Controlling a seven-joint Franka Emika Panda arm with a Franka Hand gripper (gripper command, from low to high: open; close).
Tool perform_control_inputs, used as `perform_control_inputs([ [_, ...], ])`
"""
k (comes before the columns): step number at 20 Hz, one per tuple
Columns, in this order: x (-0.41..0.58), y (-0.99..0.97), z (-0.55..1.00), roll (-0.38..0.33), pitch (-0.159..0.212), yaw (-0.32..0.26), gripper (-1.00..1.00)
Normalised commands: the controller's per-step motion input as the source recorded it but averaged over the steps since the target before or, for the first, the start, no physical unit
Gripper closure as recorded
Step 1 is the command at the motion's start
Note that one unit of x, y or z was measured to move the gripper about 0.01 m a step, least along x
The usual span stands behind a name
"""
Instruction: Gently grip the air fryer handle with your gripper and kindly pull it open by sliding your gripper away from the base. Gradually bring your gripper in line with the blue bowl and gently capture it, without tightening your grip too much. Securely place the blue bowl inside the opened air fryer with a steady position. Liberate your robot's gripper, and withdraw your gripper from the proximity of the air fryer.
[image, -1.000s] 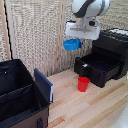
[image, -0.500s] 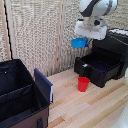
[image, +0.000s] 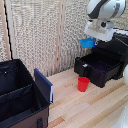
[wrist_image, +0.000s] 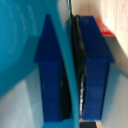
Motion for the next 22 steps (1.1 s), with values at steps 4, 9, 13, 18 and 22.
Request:
perform_control_inputs([
  [4,0.068,-0.77,-0.18,0.067,0.055,-0.092,1.0],
  [9,0.189,-0.39,-0.35,0.016,0.107,-0.033,1.0],
  [13,0.217,-0.36,-0.33,0.0,0.085,0.0,1.0],
  [18,0.333,-0.25,-0.21,0.0,0.063,0.064,1.0],
  [22,0.194,-0.14,-0.23,-0.013,0.069,0.088,1.0],
])
